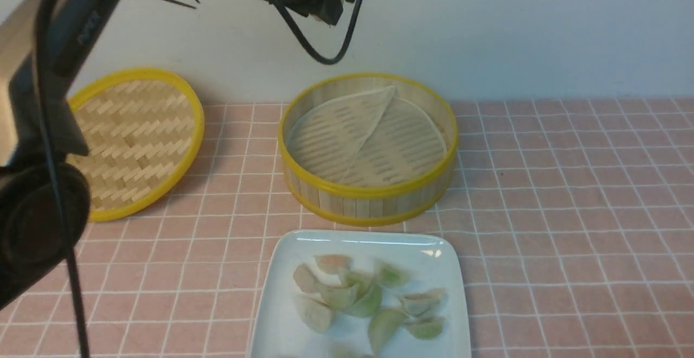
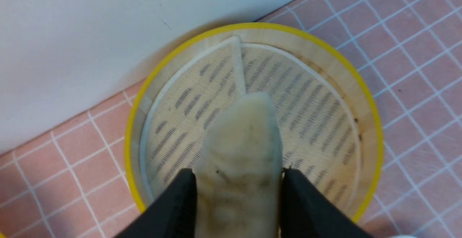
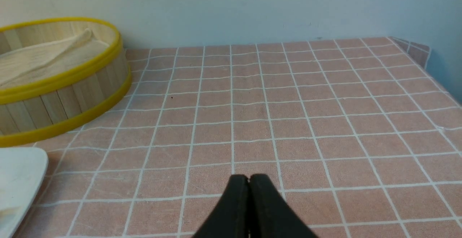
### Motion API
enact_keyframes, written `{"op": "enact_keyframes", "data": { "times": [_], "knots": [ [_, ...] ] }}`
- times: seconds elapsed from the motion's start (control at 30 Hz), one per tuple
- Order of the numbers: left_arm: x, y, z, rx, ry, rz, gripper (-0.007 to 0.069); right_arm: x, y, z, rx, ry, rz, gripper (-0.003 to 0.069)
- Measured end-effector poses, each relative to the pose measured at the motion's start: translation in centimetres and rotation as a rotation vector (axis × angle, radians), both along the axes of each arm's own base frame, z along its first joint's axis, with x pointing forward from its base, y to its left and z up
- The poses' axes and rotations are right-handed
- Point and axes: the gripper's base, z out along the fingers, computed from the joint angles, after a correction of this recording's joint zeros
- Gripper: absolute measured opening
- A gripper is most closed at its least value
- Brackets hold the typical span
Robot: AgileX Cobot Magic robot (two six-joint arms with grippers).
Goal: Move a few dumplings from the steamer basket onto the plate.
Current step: Use the left arm to put the dumpling into the plate
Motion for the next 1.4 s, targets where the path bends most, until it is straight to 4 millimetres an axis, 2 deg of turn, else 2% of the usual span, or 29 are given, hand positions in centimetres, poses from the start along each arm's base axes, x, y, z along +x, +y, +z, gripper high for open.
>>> {"op": "enact_keyframes", "data": {
  "times": [0.1,0.27,0.33,0.4,0.47,0.6,0.7,0.73,0.87,0.97,1.13,1.23,1.27,1.33,1.37,1.4],
  "knots": [
    [-3.8,1.0,1.7,0.002,0.040,0.001,0.0267,0.0,0.0,0.0,0.000,0.000,0.000,-0.0014],
    [-9.8,2.2,0.7,0.022,0.168,-0.019,0.0267,0.0,0.0,0.0,0.000,0.000,0.000,-0.0014],
    [-13.4,2.2,-2.4,0.069,0.293,-0.056,0.0267,0.0,0.0,0.0,0.000,0.000,0.000,-0.0014],
    [-15.1,1.8,-4.2,0.091,0.338,-0.084,0.0267,0.0,0.0,0.0,0.000,0.000,0.000,-0.0014],
    [-16.9,0.6,-7.9,0.111,0.400,-0.120,0.0267,0.0,0.0,0.0,0.000,0.000,0.000,-0.0014],
    [-18.3,-1.3,-12.9,0.125,0.416,-0.158,0.0267,0.0,0.0,0.0,0.000,0.000,0.000,-0.0014],
    [-18.3,-2.6,-15.8,0.144,0.417,-0.184,0.0267,0.0,0.0,0.0,0.000,0.000,0.000,-0.0014],
    [-18.3,-2.7,-15.9,0.147,0.420,-0.186,0.0267,0.0,0.0,0.0,0.000,0.000,0.000,-0.0014],
    [-17.8,-4.5,-18.7,0.155,0.427,-0.199,0.0267,0.0,0.0,0.0,0.000,0.000,0.000,-0.0014],
    [-17.6,-5.1,-20.1,0.168,0.442,-0.201,0.0316,0.0,0.0,0.0,0.000,0.000,0.000,-0.0014],
    [-17.3,-5.2,-20.1,0.160,0.436,-0.193,0.0440,0.0,0.0,0.0,0.000,0.000,0.000,-0.0014],
    [-17.2,-5.4,-18.7,0.149,0.420,-0.203,0.0445,0.0,0.0,0.0,0.000,0.000,0.000,-0.0014],
    [-17.1,-5.5,-17.8,0.144,0.411,-0.209,0.0433,0.0,0.0,0.0,0.000,0.000,0.000,-0.0014],
    [-17.3,-5.4,-15.3,0.126,0.378,-0.216,0.0357,0.0,0.0,0.0,0.000,0.000,0.000,-0.0014],
    [-17.4,-5.3,-14.9,0.120,0.369,-0.216,0.0337,0.0,0.0,0.0,0.000,0.000,0.000,-0.0014],
    [-17.7,-5.0,-13.2,0.097,0.338,-0.213,0.0264,0.0,0.0,0.0,0.000,0.000,0.000,-0.0014]
  ]
}}
